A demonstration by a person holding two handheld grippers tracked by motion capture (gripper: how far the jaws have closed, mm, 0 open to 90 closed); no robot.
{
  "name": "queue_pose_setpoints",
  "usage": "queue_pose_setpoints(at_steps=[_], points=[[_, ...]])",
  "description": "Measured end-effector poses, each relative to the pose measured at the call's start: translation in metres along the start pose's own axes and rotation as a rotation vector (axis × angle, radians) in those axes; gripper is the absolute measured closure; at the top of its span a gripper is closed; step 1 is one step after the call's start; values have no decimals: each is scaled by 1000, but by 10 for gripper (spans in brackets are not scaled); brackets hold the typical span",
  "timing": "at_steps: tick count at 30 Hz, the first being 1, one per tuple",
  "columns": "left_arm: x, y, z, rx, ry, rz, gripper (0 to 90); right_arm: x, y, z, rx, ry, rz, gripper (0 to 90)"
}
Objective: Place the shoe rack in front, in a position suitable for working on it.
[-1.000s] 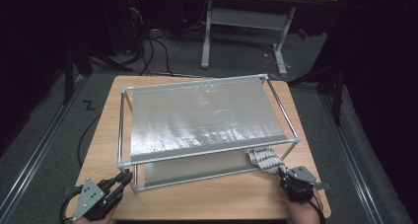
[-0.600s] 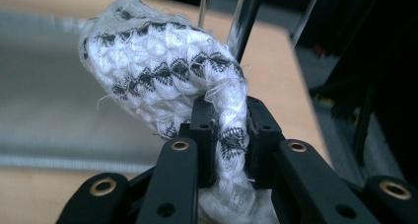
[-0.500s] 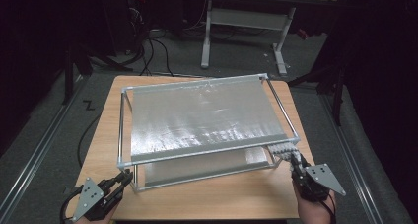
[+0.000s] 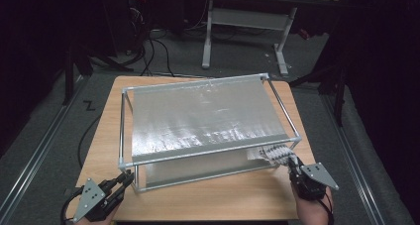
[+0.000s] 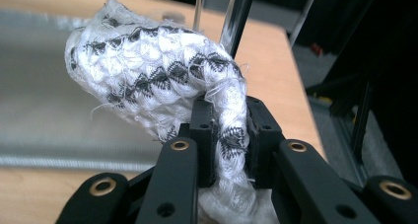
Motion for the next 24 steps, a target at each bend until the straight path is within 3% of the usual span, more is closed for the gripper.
queue_pose_setpoints(at_steps=[2,3,5,6,8,17,20,23,24], points=[[0,0,0,0,0,0,799,4,0,-4,-6,-23,-2,773],[0,0,0,2,0,0,799,13,0,-13,-19,-78,-7,773],[0,0,0,3,-1,-1,799,18,0,-18,-27,-105,-5,773],[0,0,0,3,-1,-1,799,28,0,-28,-48,-174,-5,773],[0,-1,0,5,-2,-2,800,33,1,-33,-57,-198,-7,772],[0,-4,-4,-3,1,-12,799,38,7,-23,-51,-201,-14,773],[-1,-8,-6,-19,-2,-21,796,44,22,-14,-4,-203,-42,774],[0,-15,-7,-42,-4,-14,797,45,28,-11,28,-201,-47,774],[1,-20,-7,-55,-3,-6,797,46,35,-7,68,-193,-55,774]])
Point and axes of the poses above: each handheld gripper's, and its own axes: z roughly backward along the jaws, x roughly out of its underside, y roughly to its right, the point moved 1 cm from there along -z, roughly forward along the jaws, and after that the axes turned 11 degrees about -x, right-handed, at the moved point
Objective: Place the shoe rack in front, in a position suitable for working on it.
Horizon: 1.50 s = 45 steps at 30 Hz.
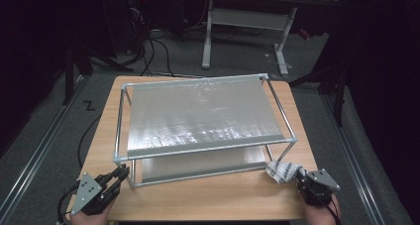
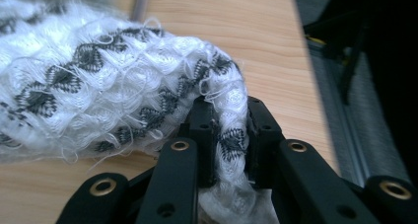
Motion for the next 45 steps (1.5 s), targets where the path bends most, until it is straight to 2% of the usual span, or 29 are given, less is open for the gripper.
queue_pose_setpoints(at_steps=[2,3,4,6,9,13,14,17,18,20,21,22,24,25,26,30,34,36,37,38,39,40,42,43,44,45], points=[[2,-10,0,-29,-2,23,799,0,5,2,24,7,-12,774],[2,-10,0,-29,-2,23,799,0,5,2,24,7,-12,774],[3,-15,1,-48,-3,29,799,-1,10,5,49,19,-27,773],[4,-19,3,-63,-7,30,799,-2,13,6,67,34,-40,773],[4,-21,4,-71,-7,32,799,-5,14,9,74,58,-54,772],[5,-23,5,-80,-8,30,799,-12,7,10,68,85,-35,772],[4,-22,5,-82,-8,29,799,-17,0,10,52,101,-22,772],[5,-22,5,-81,-8,31,799,-23,-6,10,30,118,-9,772],[5,-23,5,-80,-9,31,799,-30,-16,12,1,140,9,772],[5,-23,5,-80,-9,30,799,-37,-25,16,-25,169,22,772],[5,-23,5,-80,-9,30,799,-37,-25,16,-25,169,22,772],[5,-23,5,-79,-8,30,799,-45,-33,23,-57,209,31,772],[5,-23,5,-78,-8,31,800,-52,-40,32,-64,254,50,772],[5,-23,5,-78,-8,31,799,-52,-40,32,-64,254,50,772],[5,-23,5,-78,-7,31,799,-58,-45,44,-74,304,62,772],[5,-23,5,-77,-7,31,799,-63,-52,58,-97,347,81,772],[5,-23,5,-77,-8,31,799,-60,-57,53,-119,323,102,773],[5,-23,5,-77,-8,31,799,-52,-60,38,-139,258,110,774],[5,-23,5,-77,-8,31,799,-52,-60,38,-139,258,110,774],[5,-23,5,-74,-9,31,799,-45,-62,27,-152,209,114,774],[5,-23,5,-74,-9,31,799,-45,-62,27,-152,209,114,774],[5,-23,5,-73,-9,32,799,-41,-63,21,-162,185,117,775],[5,-23,5,-72,-9,33,799,-29,-65,3,-187,107,124,775],[5,-23,5,-72,-9,33,800,-29,-65,3,-187,107,124,775],[5,-23,5,-71,-9,33,800,-22,-66,-8,-212,50,120,775],[5,-23,5,-71,-9,33,799,-22,-66,-8,-212,50,120,775]])
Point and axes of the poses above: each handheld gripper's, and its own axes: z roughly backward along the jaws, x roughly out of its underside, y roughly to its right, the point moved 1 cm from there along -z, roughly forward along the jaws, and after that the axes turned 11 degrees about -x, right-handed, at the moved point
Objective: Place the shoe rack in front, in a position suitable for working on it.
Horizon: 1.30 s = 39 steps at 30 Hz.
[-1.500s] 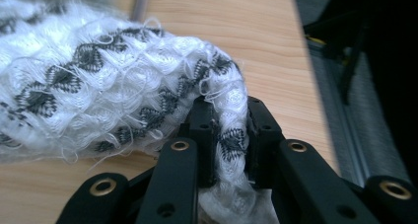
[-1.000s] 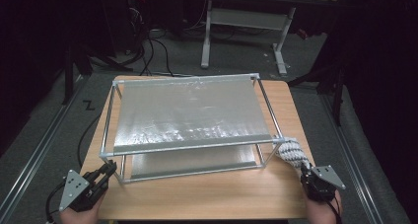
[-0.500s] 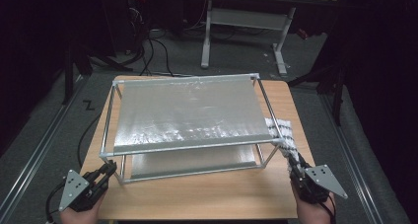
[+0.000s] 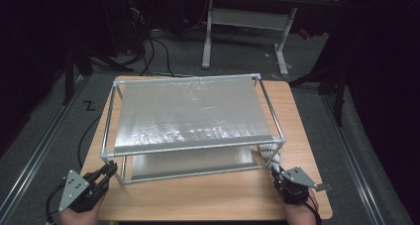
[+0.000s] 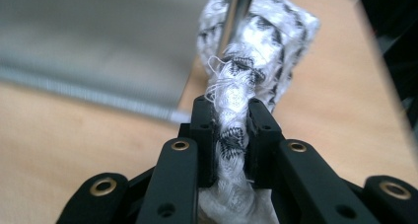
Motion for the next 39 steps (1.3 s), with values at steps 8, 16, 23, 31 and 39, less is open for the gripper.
queue_pose_setpoints(at_steps=[8,16,23,31,39], points=[[0,0,0,2,2,3,800,4,4,-8,-27,-31,-19,775],[0,0,0,3,2,3,800,-22,2,26,13,131,4,775],[0,0,0,4,3,2,800,-41,-2,59,45,276,22,775],[0,-1,0,5,2,3,800,-29,-1,39,21,179,25,775],[0,-1,0,8,2,4,800,-6,2,10,-17,31,18,775]])
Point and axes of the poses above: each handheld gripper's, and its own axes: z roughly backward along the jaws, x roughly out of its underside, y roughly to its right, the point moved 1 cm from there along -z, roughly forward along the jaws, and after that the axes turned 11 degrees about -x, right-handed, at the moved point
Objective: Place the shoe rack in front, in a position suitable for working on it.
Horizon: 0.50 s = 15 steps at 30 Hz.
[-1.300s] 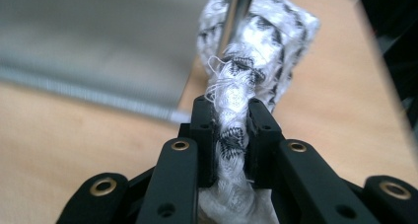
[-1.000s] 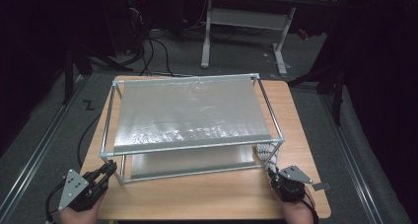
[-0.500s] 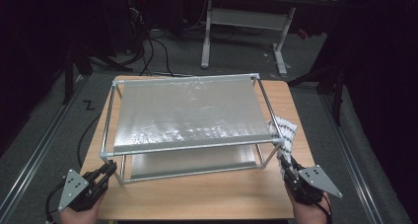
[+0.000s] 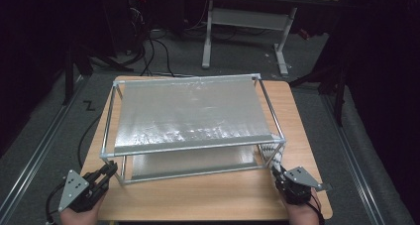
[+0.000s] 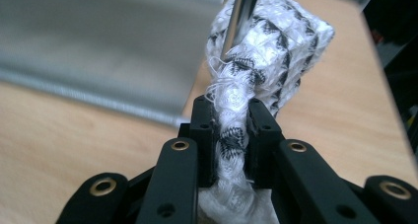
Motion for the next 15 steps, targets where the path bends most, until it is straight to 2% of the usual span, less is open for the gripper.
queue_pose_setpoints(at_steps=[1,3,6,9,12,13,15], points=[[0,0,0,0,0,0,800,0,0,0,0,0,0,775],[0,0,0,1,0,1,800,9,2,-11,-18,-63,-5,775],[0,0,0,0,0,1,801,14,5,-18,-35,-102,-17,774],[0,0,0,-1,-1,1,800,13,7,-15,-31,-93,-18,774],[0,0,0,-2,0,1,800,10,14,-4,14,-41,-28,773],[0,0,0,-2,0,2,800,10,14,-4,14,-41,-28,773],[0,0,0,-5,0,2,800,8,21,2,59,-2,-54,772]])
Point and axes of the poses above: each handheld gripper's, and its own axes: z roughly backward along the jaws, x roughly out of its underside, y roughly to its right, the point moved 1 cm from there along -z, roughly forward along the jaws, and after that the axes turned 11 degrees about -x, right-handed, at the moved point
